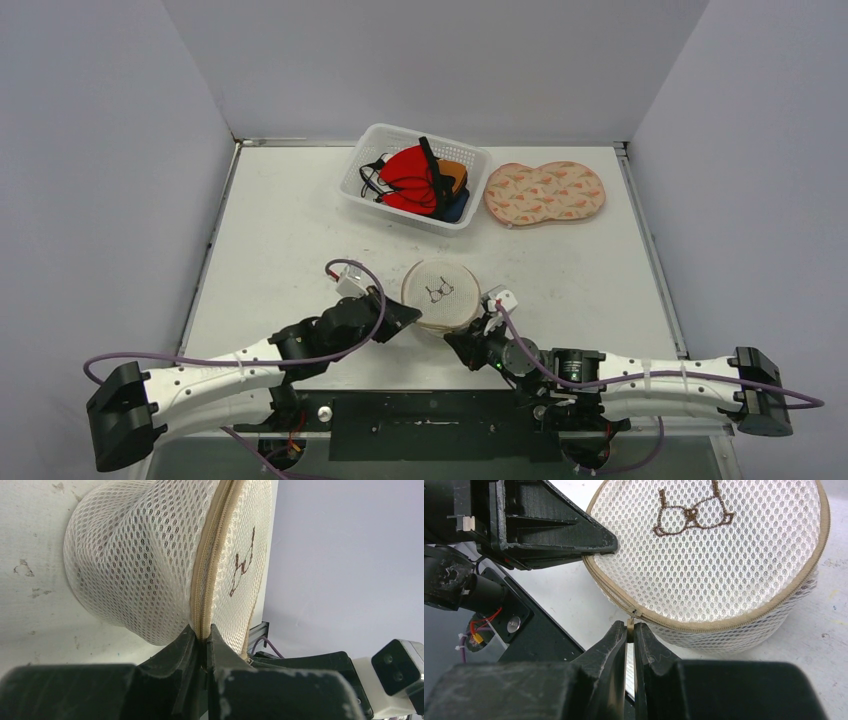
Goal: Unzip the laundry bag and remove the bra
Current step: Unzip the laundry bag at the center of the board.
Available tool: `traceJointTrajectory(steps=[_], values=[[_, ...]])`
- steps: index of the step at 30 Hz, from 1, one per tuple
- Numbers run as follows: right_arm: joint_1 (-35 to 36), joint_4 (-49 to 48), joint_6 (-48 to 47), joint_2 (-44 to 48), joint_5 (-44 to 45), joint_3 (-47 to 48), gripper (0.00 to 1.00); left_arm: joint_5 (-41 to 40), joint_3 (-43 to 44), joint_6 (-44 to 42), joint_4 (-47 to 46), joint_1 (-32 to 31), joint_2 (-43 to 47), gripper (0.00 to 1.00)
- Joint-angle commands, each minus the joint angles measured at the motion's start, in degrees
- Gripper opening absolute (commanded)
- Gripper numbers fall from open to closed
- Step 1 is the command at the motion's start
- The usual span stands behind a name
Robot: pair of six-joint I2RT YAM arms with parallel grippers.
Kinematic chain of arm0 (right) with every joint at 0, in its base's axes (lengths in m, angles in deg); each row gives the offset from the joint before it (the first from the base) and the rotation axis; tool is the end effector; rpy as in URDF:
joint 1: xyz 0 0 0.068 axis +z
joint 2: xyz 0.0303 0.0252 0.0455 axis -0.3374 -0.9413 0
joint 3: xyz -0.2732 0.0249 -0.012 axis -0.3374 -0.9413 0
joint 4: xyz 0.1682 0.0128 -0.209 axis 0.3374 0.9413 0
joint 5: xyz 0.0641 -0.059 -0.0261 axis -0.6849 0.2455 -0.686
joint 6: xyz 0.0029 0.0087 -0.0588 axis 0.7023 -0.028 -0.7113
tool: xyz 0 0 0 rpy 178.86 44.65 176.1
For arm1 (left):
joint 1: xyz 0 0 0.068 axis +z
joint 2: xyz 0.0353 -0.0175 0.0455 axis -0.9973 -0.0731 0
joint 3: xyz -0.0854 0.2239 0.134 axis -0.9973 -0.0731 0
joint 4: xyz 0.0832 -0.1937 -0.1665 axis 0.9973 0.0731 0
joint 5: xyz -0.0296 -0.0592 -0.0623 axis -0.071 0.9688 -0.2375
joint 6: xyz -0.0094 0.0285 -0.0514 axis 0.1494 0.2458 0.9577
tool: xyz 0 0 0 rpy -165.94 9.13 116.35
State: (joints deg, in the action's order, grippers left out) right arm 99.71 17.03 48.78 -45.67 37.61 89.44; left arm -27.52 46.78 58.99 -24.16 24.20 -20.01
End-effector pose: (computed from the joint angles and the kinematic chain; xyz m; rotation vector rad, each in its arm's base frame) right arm 0.0511 0.1822 0.2120 -0.4280 1.9576 0.9525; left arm 0.1106 -0.1761 0.2096 -0.5963 2.1530 -1.2220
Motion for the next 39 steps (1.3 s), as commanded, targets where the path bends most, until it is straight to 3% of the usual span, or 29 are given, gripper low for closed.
traceJointTrajectory(steps=[1, 9, 13, 14, 16, 18, 23, 27, 30, 39], values=[[0.5, 0.4, 0.7, 1.1, 2.3, -0.4, 0.05, 1.1, 1.3, -4.1, -2.6, 1.8, -0.5, 0.0], [0.6, -2.5, 0.5, -0.6, 0.3, -0.7, 0.05, 23.5, 10.0, -17.2, -5.9, 15.2, -10.8, 0.0], [0.8, -5.3, 0.4, -2.7, -0.3, -0.4, 0.05, 26.8, 18.9, -24.4, -1.5, 16.5, -17.2, 0.03], [0.8, -5.9, 0.3, -3.4, -0.5, -0.2, 0.05, 27.2, 20.3, -25.2, -0.2, 16.6, -18.2, 0.07], [0.8, -6.9, 0.0, -4.7, -0.8, 0.4, 0.05, 26.2, 21.0, -25.3, 2.0, 16.5, -18.4, 0.33], [0.8, -8.1, -0.3, -5.8, -1.0, 0.8, 0.05, 24.6, 19.1, -23.6, 4.1, 16.4, -16.3, 0.5], [0.8, -9.9, -1.6, -8.4, -1.7, 2.6, 0.05, 21.0, 11.2, -19.2, 9.4, 15.9, -4.6, 0.76], [0.6, -11.3, -3.0, -10.8, -2.7, 4.0, 0.05, 18.5, 3.8, -14.1, 10.3, 13.9, 5.5, 0.79], [0.4, -12.4, -3.7, -12.3, -3.2, 4.5, 0.05, 16.4, 1.0, -11.2, 6.4, 10.8, 8.3, 0.79], [0.3, -11.9, -3.5, -12.9, -3.2, 5.2, 0.05, 9.2, 9.7, -13.5, 2.7, 2.7, -4.3, 0.73]])
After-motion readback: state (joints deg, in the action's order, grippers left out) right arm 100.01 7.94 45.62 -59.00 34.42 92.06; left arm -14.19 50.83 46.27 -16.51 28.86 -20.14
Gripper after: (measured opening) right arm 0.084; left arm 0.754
